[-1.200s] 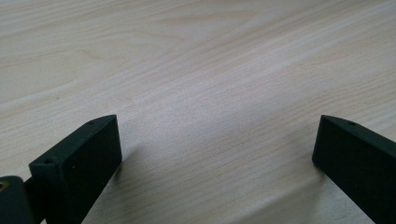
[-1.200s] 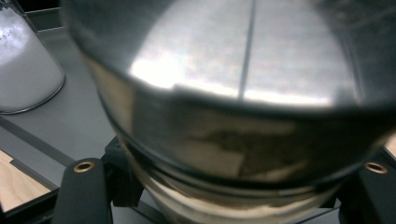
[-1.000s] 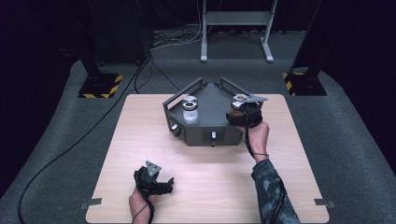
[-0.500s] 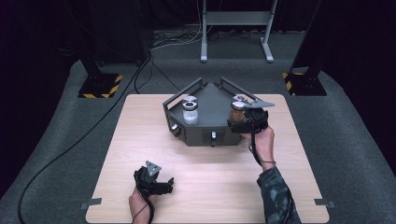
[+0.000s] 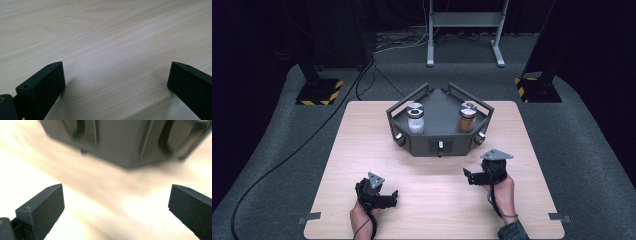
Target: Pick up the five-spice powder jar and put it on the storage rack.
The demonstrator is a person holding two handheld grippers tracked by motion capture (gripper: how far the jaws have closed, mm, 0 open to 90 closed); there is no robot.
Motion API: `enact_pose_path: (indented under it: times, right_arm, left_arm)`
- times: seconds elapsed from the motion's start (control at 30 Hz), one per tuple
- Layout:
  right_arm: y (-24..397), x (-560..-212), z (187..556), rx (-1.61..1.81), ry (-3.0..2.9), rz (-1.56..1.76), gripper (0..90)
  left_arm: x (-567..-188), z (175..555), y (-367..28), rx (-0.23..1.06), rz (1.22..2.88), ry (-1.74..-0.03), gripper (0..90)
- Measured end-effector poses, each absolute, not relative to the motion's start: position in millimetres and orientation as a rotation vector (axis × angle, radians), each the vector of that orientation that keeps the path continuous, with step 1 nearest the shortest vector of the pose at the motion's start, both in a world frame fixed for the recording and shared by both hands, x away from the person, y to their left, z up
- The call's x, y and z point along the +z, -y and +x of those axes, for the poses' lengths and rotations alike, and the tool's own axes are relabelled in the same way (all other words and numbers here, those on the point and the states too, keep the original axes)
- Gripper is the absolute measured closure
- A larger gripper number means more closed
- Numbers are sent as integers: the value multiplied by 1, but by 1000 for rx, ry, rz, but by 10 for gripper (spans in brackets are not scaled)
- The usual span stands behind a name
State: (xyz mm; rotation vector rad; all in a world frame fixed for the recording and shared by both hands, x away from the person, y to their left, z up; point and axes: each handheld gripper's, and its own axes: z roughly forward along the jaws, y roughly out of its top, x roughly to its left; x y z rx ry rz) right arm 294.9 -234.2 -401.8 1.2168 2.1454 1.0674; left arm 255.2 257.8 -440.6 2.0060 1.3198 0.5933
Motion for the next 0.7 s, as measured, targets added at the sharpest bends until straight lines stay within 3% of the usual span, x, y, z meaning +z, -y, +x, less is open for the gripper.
enact_pose_path:
  times: [0.27,0.7]
  right_arm:
    - [244,-430,275,972,-2193,1274,0]
    - [257,-436,272,987,-2199,1323,0]
  left_arm:
    - [-440,256,-258,589,2006,-1321,11]
    - [-441,255,-258,592,2005,-1320,11]
